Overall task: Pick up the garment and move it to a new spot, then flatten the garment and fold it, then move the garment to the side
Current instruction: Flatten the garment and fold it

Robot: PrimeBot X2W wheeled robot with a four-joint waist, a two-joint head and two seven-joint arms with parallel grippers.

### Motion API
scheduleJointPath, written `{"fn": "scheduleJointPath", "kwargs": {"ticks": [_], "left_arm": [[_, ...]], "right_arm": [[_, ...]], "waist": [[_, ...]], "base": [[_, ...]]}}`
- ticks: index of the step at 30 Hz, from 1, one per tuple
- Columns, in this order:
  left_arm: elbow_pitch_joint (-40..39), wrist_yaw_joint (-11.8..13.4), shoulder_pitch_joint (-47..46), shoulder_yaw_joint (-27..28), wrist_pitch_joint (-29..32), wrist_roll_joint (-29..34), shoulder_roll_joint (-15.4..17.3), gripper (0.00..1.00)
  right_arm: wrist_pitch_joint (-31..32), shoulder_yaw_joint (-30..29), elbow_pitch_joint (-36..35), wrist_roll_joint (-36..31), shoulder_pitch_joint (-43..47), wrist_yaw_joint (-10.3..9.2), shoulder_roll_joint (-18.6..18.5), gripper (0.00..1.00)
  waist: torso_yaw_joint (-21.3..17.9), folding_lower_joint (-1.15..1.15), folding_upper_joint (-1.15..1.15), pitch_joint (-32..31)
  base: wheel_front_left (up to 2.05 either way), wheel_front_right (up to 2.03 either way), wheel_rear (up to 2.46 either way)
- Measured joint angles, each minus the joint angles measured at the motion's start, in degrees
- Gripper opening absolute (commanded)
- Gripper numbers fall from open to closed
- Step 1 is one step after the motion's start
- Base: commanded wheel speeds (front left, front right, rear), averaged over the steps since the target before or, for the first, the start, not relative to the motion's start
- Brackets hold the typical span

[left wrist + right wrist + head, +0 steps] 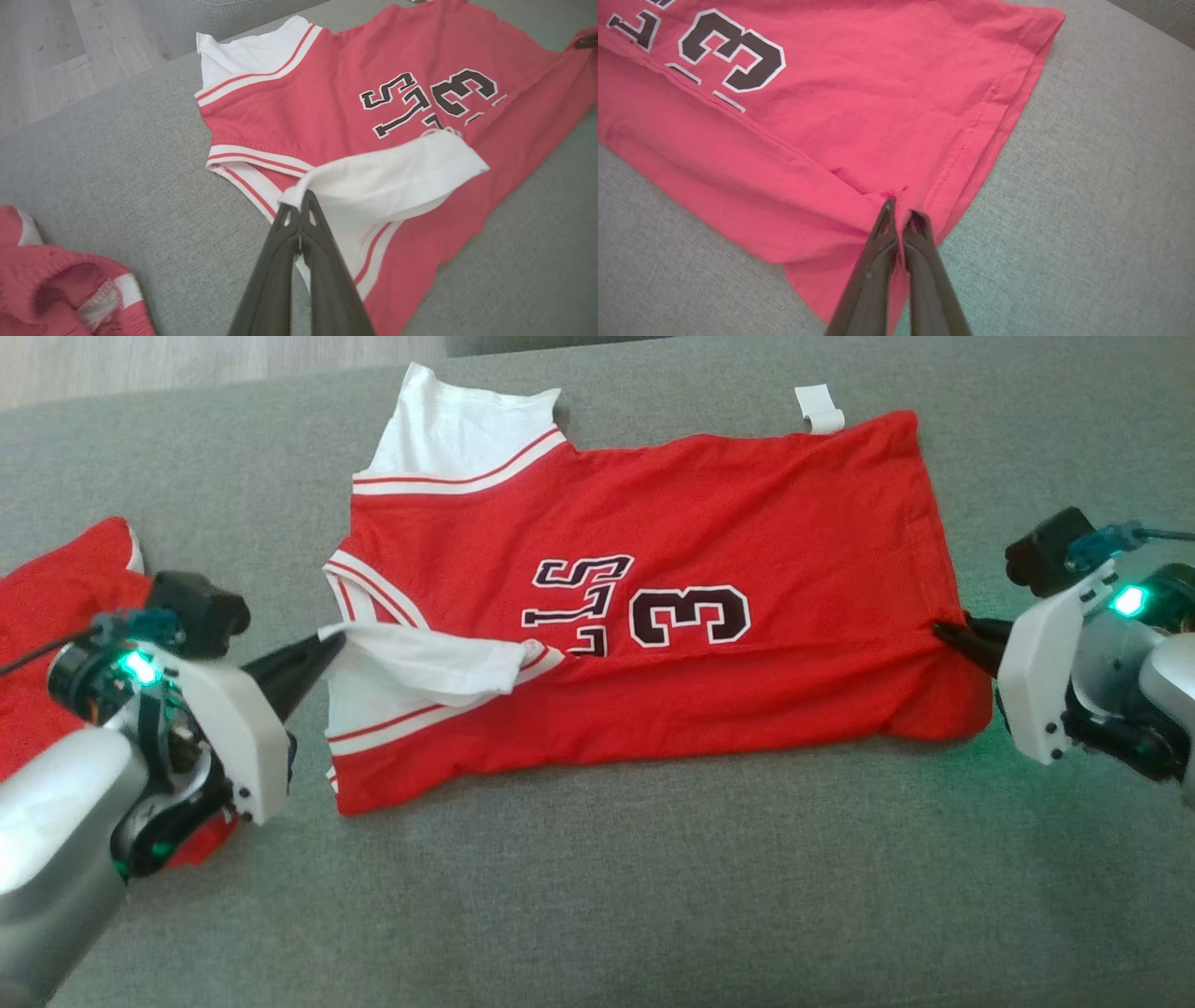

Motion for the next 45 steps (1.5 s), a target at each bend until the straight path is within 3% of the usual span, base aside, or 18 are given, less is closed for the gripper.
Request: {"fn": "scheduleJointPath", "kwargs": {"ticks": [6, 7, 8, 9, 13, 17, 21, 27, 31, 35, 38, 42, 45], "left_arm": [[2.9, 0.0, -2.1, -1.5, -1.3, -0.2, -0.9, 0.00], [3.6, 0.0, -2.4, -1.7, -1.3, -0.6, -1.4, 0.00], [4.4, 0.0, -2.6, -1.8, -1.8, -0.6, -1.9, 0.40], [5.2, 0.0, -2.8, -1.8, -2.4, -0.5, -2.4, 1.00], [8.5, 0.3, -3.9, -1.8, -5.4, 0.7, -4.2, 1.00], [11.4, 3.7, -5.3, 0.3, -12.2, 2.8, -5.9, 1.00], [11.7, 6.9, -6.1, 3.6, -23.1, 5.3, -7.1, 1.00], [6.5, 11.8, -1.3, 9.1, -31.6, 3.7, -9.8, 1.00], [-0.7, 15.5, 5.8, 13.7, -32.3, 5.9, -11.3, 1.00], [-8.5, 18.6, 14.1, 18.1, -32.5, 13.7, -14.2, 1.00], [-11.4, 19.7, 21.6, 21.5, -32.5, 16.8, -17.6, 1.00], [-11.9, 19.0, 29.2, 24.1, -32.5, 21.1, -21.6, 1.00], [-11.0, 17.3, 32.2, 26.2, -32.5, 23.9, -25.1, 1.00]], "right_arm": [[-0.3, 0.0, 1.4, 0.0, -0.7, 0.00, 1.2, 0.00], [-0.7, 0.0, 1.7, 0.0, -0.9, 0.00, 1.4, 0.77], [-1.7, 0.0, 2.1, 0.1, -1.0, 0.00, 1.6, 1.00], [-2.3, 0.0, 2.8, 0.5, -1.1, 0.00, 1.9, 1.00], [-4.6, 0.0, 5.0, 0.6, -1.8, 0.00, 2.9, 1.00], [-8.9, -0.8, 9.2, 0.8, -2.1, 0.00, 4.0, 1.00], [-15.4, -4.6, 13.2, 3.1, -2.0, 0.00, 6.1, 1.00], [-29.1, -13.3, 14.8, 6.4, -0.2, 0.00, 10.5, 1.00], [-31.5, -24.3, 13.5, 6.7, 5.5, 0.00, 12.3, 1.00], [-31.7, -44.9, 7.7, -5.1, 14.2, -0.01, 15.2, 1.00], [-31.8, -58.6, 0.3, -17.4, 24.3, -0.01, 21.5, 1.00], [-31.8, -68.3, -9.5, -31.8, 40.6, -0.01, 32.5, 1.00], [-31.8, -72.3, -13.0, -38.6, 48.5, -0.01, 38.2, 1.00]], "waist": [[0.0, 0.00, 0.00, 0.9], [0.0, 0.00, 0.00, 1.0], [0.1, 0.00, 0.00, 1.2], [0.1, 0.00, 0.00, 1.3], [0.2, 0.00, 0.00, 1.4], [0.2, 0.00, 0.00, 0.8], [0.0, 0.00, 0.00, -0.7], [-0.4, -0.01, 0.00, -4.1], [-0.3, -0.01, 0.00, -6.8], [-0.1, -0.02, 0.00, -9.1], [-0.1, -0.02, 0.00, -10.4], [0.6, -0.02, 0.00, -11.1], [1.2, -0.02, 0.00, -11.3]], "base": [[0.00, 0.00, 0.00], [0.00, 0.00, 0.00], [0.00, 0.00, 0.00], [0.00, 0.00, 0.00], [0.00, 0.00, 0.00], [0.00, 0.00, 0.00], [0.00, 0.00, 0.00], [0.00, 0.00, 0.00], [0.00, 0.00, 0.00], [0.00, 0.00, 0.00], [0.00, 0.00, 0.00], [0.00, 0.00, 0.00], [0.00, 0.00, 0.00]]}}
